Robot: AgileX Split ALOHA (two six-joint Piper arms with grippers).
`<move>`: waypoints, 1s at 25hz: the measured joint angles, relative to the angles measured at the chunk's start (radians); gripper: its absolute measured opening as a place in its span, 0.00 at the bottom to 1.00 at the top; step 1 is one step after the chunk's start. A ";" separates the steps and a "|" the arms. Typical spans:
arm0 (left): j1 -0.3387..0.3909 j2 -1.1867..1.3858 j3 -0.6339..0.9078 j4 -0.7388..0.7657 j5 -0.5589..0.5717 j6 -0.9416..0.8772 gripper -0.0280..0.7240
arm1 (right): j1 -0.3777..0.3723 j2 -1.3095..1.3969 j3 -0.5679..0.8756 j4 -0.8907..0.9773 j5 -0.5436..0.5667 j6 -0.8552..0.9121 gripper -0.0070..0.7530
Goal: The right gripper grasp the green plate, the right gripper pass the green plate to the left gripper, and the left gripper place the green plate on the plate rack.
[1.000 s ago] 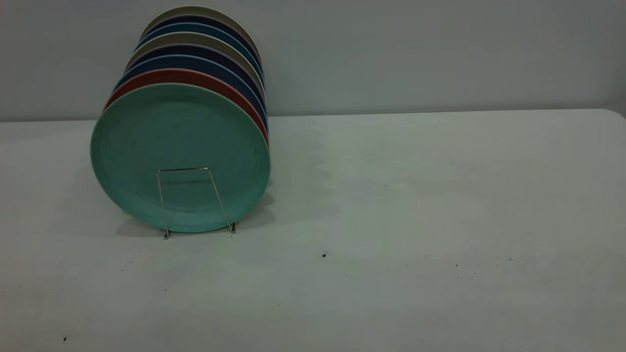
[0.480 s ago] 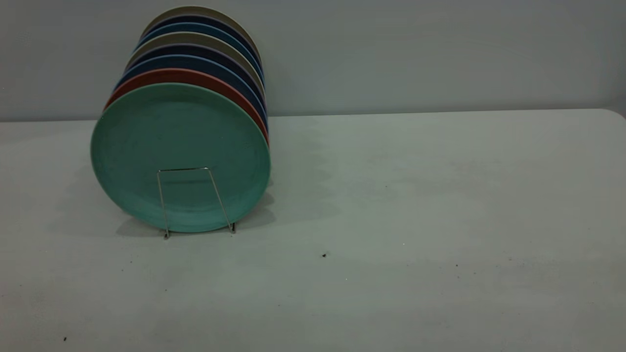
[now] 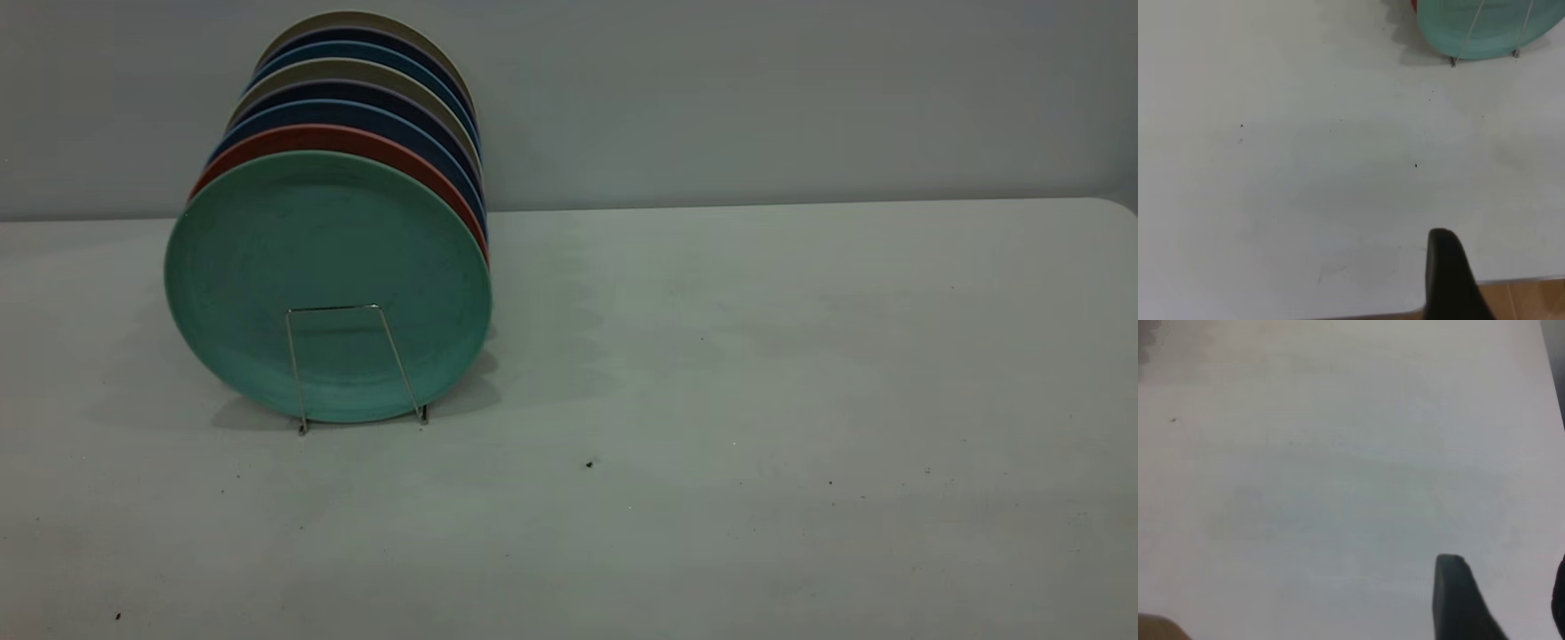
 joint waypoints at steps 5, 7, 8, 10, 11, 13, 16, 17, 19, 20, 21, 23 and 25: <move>0.000 0.000 0.000 0.000 0.000 0.000 0.62 | 0.000 0.000 0.000 0.002 0.000 0.000 0.48; 0.000 0.000 0.000 0.000 0.000 0.000 0.63 | 0.000 0.000 0.000 0.003 0.000 0.000 0.48; 0.000 0.000 0.000 0.000 0.000 0.000 0.63 | 0.000 0.000 0.000 0.003 0.000 0.000 0.48; 0.000 0.000 0.000 0.000 0.000 0.000 0.63 | 0.000 0.000 0.000 0.003 0.000 0.000 0.48; 0.000 0.000 0.000 0.000 0.000 0.000 0.63 | 0.000 0.000 0.000 0.003 0.000 0.000 0.48; 0.000 0.000 0.000 0.000 0.000 0.000 0.63 | 0.000 0.000 0.000 0.003 0.000 0.000 0.48; 0.000 0.000 0.000 0.000 0.000 0.000 0.63 | 0.000 0.000 0.000 0.002 0.000 0.000 0.48; 0.000 0.000 0.000 0.000 0.000 0.000 0.63 | 0.000 0.000 0.000 0.001 0.000 0.000 0.48; 0.000 0.000 0.000 0.000 0.000 0.000 0.63 | 0.000 0.000 0.000 -0.003 0.000 0.000 0.48; 0.000 0.000 0.000 0.000 0.000 0.000 0.63 | 0.000 0.000 0.000 -0.007 0.000 0.000 0.48; 0.000 0.000 0.000 0.000 0.000 0.000 0.63 | 0.000 0.000 0.000 -0.013 0.000 0.000 0.48; 0.000 0.000 0.000 0.000 0.000 0.000 0.63 | 0.000 0.000 0.000 -0.032 0.000 0.006 0.48; 0.000 0.000 0.000 0.000 0.000 0.000 0.63 | 0.000 0.000 0.000 -0.057 0.000 0.036 0.48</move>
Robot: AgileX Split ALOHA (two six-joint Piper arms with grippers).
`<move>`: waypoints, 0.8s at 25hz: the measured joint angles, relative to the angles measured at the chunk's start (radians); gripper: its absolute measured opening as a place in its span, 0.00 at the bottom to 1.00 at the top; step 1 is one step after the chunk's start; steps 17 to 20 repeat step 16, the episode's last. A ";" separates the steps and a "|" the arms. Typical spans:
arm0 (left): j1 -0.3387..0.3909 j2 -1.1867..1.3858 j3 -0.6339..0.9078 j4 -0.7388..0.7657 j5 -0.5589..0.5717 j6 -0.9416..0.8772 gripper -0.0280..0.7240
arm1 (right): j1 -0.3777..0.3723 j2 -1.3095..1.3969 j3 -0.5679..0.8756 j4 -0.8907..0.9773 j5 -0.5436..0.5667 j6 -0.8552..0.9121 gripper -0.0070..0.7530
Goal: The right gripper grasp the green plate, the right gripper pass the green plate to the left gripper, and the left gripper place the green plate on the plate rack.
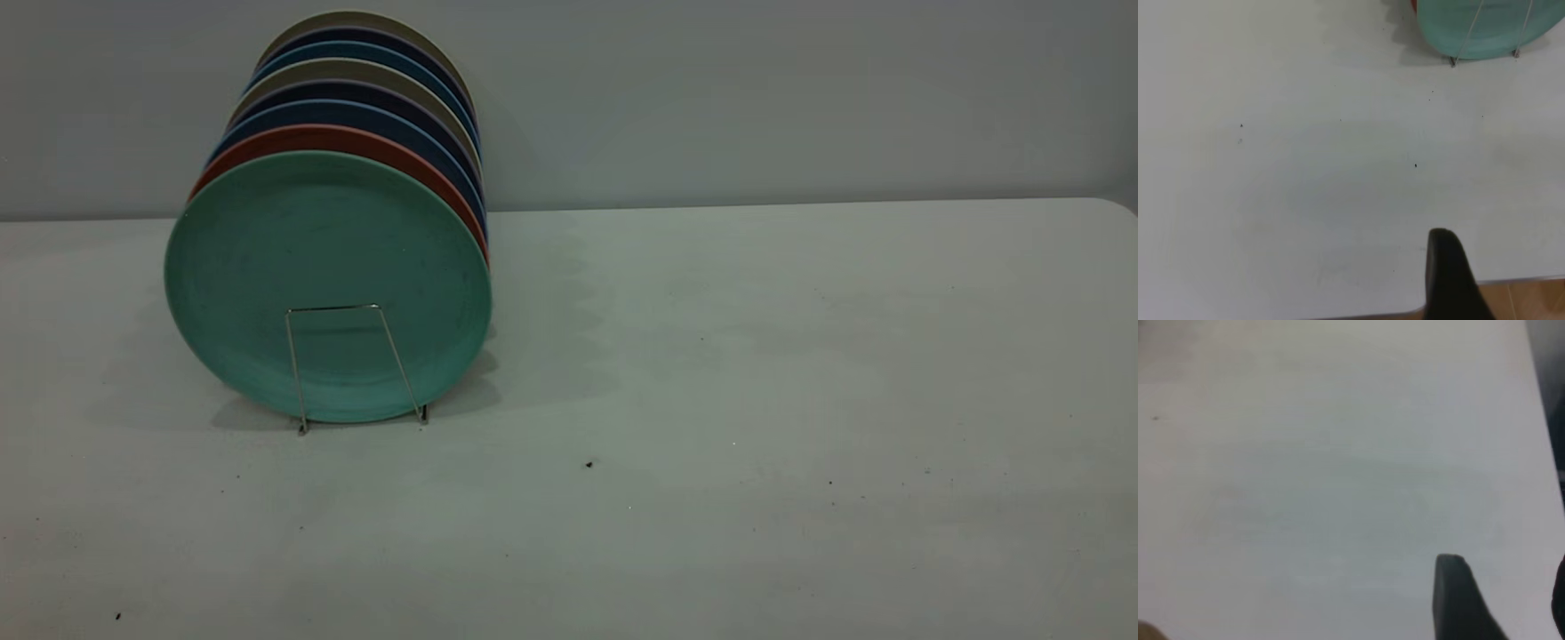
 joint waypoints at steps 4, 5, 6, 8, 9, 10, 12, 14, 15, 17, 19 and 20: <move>0.000 0.000 0.000 0.000 0.000 0.000 0.63 | 0.000 0.000 0.000 -0.043 0.000 0.055 0.48; 0.000 0.000 0.000 0.000 0.000 0.000 0.63 | 0.000 0.000 0.000 -0.047 0.000 0.060 0.48; 0.000 0.000 0.000 0.000 0.000 0.000 0.63 | 0.000 0.000 0.000 -0.047 0.000 0.062 0.48; 0.000 0.000 0.000 0.000 0.000 0.000 0.63 | 0.000 0.000 0.000 -0.049 0.000 0.063 0.48; 0.000 0.000 0.000 0.000 0.000 0.000 0.63 | 0.000 0.000 0.000 -0.049 0.000 0.064 0.48; 0.000 0.000 0.000 0.000 0.000 0.000 0.63 | 0.000 0.000 0.000 -0.049 0.000 0.065 0.48; 0.000 0.000 0.000 0.000 0.000 0.000 0.63 | 0.000 0.000 0.000 -0.049 0.000 0.066 0.48; 0.000 0.000 0.000 0.000 0.000 0.000 0.63 | 0.000 0.000 0.000 -0.049 0.000 0.066 0.48; 0.000 0.000 0.000 0.000 0.000 0.000 0.63 | 0.000 0.000 0.000 -0.049 0.000 0.066 0.48; 0.000 0.000 0.000 0.000 0.000 0.000 0.63 | 0.000 0.000 0.000 -0.049 0.000 0.066 0.48; 0.000 0.000 0.000 0.000 0.000 0.000 0.63 | 0.000 0.000 0.000 -0.049 0.000 0.066 0.48; 0.000 0.000 0.000 0.000 0.000 0.000 0.63 | 0.000 0.000 0.000 -0.049 0.000 0.066 0.48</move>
